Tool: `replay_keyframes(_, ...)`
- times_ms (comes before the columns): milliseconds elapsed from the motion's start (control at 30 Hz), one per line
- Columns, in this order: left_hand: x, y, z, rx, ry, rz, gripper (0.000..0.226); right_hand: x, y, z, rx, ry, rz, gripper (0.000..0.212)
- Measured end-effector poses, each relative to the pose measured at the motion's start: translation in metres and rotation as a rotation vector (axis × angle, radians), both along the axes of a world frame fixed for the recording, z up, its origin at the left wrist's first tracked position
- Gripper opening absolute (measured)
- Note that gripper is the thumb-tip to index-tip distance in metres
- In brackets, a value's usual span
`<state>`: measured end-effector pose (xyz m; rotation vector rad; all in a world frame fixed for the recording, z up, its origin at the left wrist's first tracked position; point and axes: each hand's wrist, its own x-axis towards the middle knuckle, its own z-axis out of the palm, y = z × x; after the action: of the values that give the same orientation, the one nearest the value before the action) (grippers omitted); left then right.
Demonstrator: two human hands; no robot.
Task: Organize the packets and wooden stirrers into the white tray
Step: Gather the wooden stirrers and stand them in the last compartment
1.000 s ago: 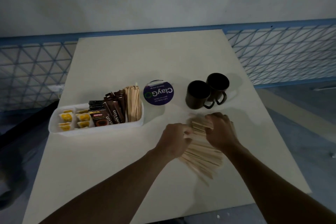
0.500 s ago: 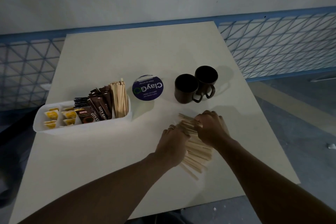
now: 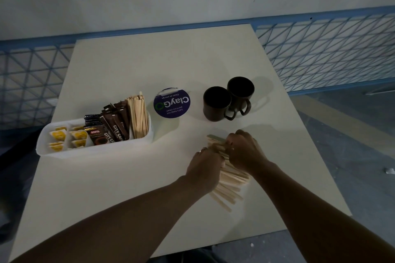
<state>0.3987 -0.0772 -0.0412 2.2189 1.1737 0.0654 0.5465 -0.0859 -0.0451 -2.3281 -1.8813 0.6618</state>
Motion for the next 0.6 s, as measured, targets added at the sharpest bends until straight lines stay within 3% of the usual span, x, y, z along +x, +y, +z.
replay_keyframes(233,0.0000,0.0001,-0.0015,-0.038,-0.003,-0.007,0.012,-0.0007,0.0020,0.0014,0.019,0.043,0.001,0.019)
replay_keyframes(600,-0.0024,0.0080,0.0022,-0.084,0.030,0.028,0.027,-0.0002,0.0061,0.0014,0.091,0.080,0.005,0.021)
